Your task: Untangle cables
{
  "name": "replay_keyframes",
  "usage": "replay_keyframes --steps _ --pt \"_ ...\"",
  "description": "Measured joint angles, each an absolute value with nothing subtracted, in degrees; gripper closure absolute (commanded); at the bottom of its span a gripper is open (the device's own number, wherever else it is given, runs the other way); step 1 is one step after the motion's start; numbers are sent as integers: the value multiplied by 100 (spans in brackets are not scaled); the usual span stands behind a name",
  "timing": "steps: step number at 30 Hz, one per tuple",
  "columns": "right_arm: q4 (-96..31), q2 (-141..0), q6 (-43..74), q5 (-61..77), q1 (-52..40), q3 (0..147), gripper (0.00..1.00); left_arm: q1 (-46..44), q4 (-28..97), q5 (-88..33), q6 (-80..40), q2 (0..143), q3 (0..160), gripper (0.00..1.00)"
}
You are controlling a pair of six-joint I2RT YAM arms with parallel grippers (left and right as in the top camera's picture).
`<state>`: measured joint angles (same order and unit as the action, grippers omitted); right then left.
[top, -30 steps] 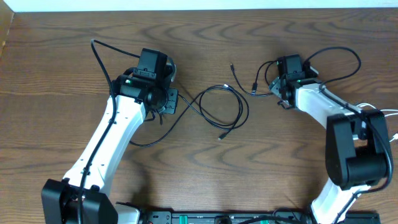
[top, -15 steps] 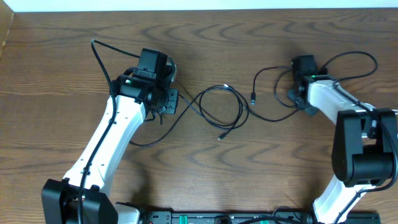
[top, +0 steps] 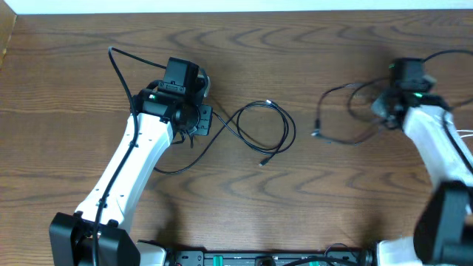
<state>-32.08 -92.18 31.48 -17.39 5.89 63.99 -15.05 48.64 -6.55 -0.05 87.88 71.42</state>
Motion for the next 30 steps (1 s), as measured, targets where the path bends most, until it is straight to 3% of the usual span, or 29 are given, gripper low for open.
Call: replay_keyframes --steps 6,22,25,28,30 --pt "-2777 -8103 2731 -2486 1452 6401 99 -1505 4864 -672 -5 8788 7142 93" --pt "-3100 -7955 2602 -2707 3197 6401 99 -1505 4864 -676 -5 8788 7142 92" --pt "-3096 -7955 2571 -2611 3197 6401 63 -1505 4864 -676 -5 8788 7142 93" --pt "-3002 -7955 2517 -2156 3201 6401 46 -1505 4860 -707 -5 8788 7142 92" --pt "-2845 -7955 2401 -1603 3203 6401 41 -1505 4814 -792 -5 8788 7142 92"
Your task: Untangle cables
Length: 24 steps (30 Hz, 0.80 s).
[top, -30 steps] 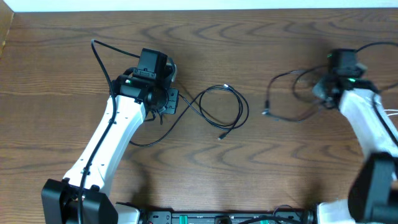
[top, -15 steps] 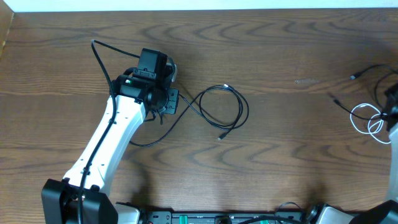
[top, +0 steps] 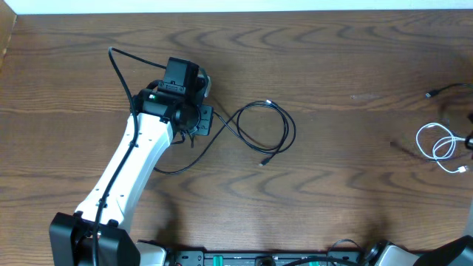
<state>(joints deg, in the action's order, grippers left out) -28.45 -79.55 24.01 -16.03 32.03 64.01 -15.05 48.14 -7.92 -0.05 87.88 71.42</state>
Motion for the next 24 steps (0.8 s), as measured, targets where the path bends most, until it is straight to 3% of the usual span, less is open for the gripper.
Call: replay_keyframes --steps 7,13,14,17,18,22,24 --pt "-2733 -7959 2078 80 3190 6401 36 -1605 3857 -1868 -23 8788 7142 92" --pt "-2849 -7964 1798 497 2919 6401 32 -2495 2467 -2617 -336 8788 7140 92" --pt "-2847 -7964 1747 526 2851 6401 32 -2705 2296 -2687 -366 8788 7140 83" --pt "-2851 -7966 1592 578 2596 6401 31 -3192 1916 -2755 -443 8788 7140 76" --pt "-2862 -7966 1522 596 2475 6401 31 -3282 1892 -2705 -458 8788 7140 68" --pt "-2910 -7966 1295 624 2132 6401 24 -3262 2202 -2209 -475 8788 7140 17" --pt "-2945 -7966 1212 672 1970 6401 23 -3114 2508 -1894 -489 8788 7140 9"
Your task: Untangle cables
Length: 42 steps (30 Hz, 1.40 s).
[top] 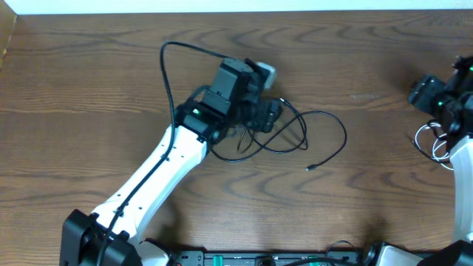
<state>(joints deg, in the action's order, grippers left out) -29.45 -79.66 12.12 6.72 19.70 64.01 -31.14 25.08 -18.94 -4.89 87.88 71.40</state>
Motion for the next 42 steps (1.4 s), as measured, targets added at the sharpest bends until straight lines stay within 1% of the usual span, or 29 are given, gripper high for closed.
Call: replay_keyframes --steps 4,9,11,15,17,21,26,30,33,39,41,42 --pt "-2978 -7966 943 1125 1470 6401 19 -2790 2902 -1068 -497 8768 7140 9" --pt "-3199 -8095 786 1516 565 6401 17 -2340 3374 -294 -515 8438 7140 8" --pt "-3232 -8230 760 1555 296 6401 16 -2110 3651 -174 -602 8208 7140 8" --pt "-3234 -8914 718 1597 -565 6401 14 -1577 4388 -49 -998 7972 7142 8" --pt "-3177 -9255 716 1599 -976 6401 12 -1275 4834 -25 -1251 7975 7137 8" --pt "-2991 -9682 825 1354 -1525 6401 9 -1013 5103 19 -1472 7975 7137 8" --pt "-2707 -10215 1055 703 -2025 6401 7 -996 5144 16 -1542 7975 7137 7" --pt "-2635 -10586 1439 -45 -2370 6401 8 -996 5148 16 -1570 7975 7137 7" --pt "-2556 -10685 1846 -425 -2556 6399 11 -996 5159 16 -1573 7975 7137 8" --pt "-2397 -10739 2853 -808 -2683 6399 15 -996 5166 16 -1599 7975 7137 7" --pt "-2383 -10840 3148 -893 -2681 6399 18 -996 5194 19 -1614 7975 7137 7" --pt "-2381 -10881 3234 -913 -2681 6399 21 -996 5210 19 -1614 7975 7137 7"
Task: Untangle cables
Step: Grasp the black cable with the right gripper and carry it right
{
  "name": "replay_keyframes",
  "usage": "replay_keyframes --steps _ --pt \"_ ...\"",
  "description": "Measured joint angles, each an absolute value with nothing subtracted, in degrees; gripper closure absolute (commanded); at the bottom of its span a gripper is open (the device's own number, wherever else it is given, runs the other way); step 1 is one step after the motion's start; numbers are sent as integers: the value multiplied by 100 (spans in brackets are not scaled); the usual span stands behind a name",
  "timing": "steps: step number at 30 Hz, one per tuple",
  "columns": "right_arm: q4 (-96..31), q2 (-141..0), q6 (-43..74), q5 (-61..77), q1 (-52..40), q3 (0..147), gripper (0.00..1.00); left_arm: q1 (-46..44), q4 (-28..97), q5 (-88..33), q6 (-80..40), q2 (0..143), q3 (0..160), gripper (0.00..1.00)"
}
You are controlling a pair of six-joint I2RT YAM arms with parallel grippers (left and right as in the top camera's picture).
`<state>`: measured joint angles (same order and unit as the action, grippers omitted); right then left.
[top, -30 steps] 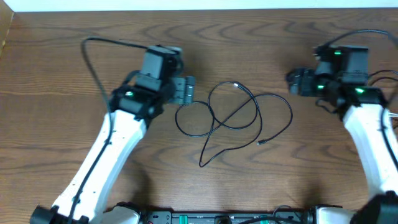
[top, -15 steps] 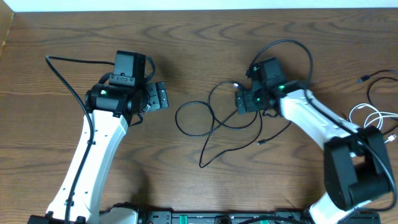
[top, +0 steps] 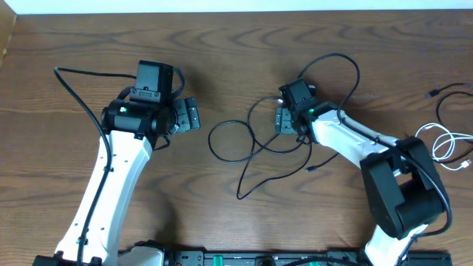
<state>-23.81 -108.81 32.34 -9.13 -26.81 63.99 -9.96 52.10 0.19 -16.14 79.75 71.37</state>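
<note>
A black cable (top: 251, 157) lies in loose crossing loops at the table's middle. One free end points toward the front (top: 239, 196) and a small plug (top: 311, 168) lies to the right. My right gripper (top: 281, 119) sits on the loops' upper right part and looks shut on the black cable. A strand arcs up and over behind it (top: 336, 57). My left gripper (top: 186, 115) hangs to the left of the loops, open and holding nothing, a short gap away from the nearest loop.
A coiled white cable (top: 442, 148) lies at the right edge, with another black cable (top: 446, 92) just behind it. The left arm's own thin lead (top: 70, 77) arcs out to the far left. Table edge runs along the back.
My left gripper has let go of the black cable and now sits further left. My right gripper has come from the right edge to the middle and is on the cable, whose loops lie more spread.
The left gripper first held the black cable at left-centre while the right gripper was at another black cable on the right. The right arm then left view, with a white and a black cable lying at the right edge. The left then held the loops at the middle, where the right now grips them.
</note>
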Motion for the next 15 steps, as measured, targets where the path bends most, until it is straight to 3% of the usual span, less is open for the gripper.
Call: replay_keyframes --steps 2,4,7,15 --pt "-2351 -10975 3380 -1061 -2681 6401 40 -996 5210 19 -1621 7975 7137 7" --pt "-2377 -10982 3463 -1151 -2681 6401 76 -996 5212 16 -1629 7975 7137 7" --pt "-2427 -10989 3542 -1238 -2679 6401 99 -996 5216 16 -1632 7975 7137 7" --pt "-2679 -10982 3599 -1203 -2574 6460 99 -996 5225 16 -1632 7975 7137 7"
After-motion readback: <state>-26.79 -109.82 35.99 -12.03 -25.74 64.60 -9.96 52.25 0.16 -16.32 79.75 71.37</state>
